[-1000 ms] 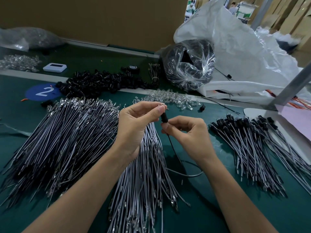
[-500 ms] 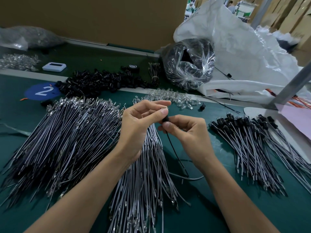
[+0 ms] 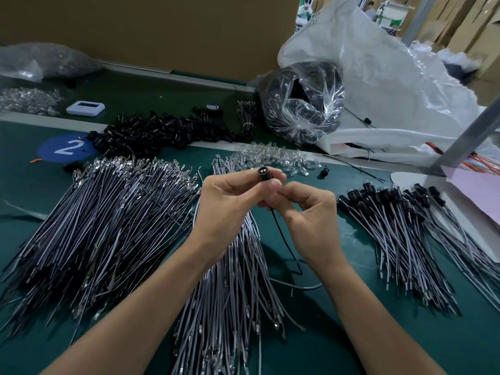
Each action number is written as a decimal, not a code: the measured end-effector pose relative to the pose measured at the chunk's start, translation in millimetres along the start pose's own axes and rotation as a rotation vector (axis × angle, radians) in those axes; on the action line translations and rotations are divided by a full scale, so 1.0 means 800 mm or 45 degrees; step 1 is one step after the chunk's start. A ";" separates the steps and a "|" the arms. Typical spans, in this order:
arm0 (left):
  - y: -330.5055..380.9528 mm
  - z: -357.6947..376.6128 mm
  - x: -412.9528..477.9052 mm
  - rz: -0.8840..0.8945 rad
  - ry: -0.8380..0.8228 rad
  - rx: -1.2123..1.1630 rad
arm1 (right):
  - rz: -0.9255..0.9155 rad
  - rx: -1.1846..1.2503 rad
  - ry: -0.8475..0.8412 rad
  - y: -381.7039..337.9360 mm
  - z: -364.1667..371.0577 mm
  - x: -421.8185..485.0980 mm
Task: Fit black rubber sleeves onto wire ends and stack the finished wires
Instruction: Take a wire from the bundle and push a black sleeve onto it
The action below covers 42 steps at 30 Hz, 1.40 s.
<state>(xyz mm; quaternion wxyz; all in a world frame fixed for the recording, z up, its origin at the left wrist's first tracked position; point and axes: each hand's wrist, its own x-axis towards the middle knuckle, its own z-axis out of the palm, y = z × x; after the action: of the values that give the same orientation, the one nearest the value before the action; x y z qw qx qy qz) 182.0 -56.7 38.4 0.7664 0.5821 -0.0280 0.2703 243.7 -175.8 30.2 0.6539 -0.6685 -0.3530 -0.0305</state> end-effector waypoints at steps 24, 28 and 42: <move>0.000 -0.005 -0.001 -0.024 0.007 0.170 | 0.071 0.021 0.021 0.006 0.003 -0.001; -0.001 -0.005 -0.004 0.025 0.041 0.126 | 0.053 0.019 -0.033 0.007 0.005 -0.004; 0.000 -0.001 -0.002 -0.032 0.127 0.044 | 0.071 -0.089 -0.075 0.008 0.010 -0.007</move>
<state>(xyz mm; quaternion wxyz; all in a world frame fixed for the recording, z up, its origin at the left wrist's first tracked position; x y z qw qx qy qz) 180.4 -56.7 37.9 0.7599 0.5814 0.0220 0.2899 239.3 -170.2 20.4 0.6201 -0.7011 -0.3521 -0.0047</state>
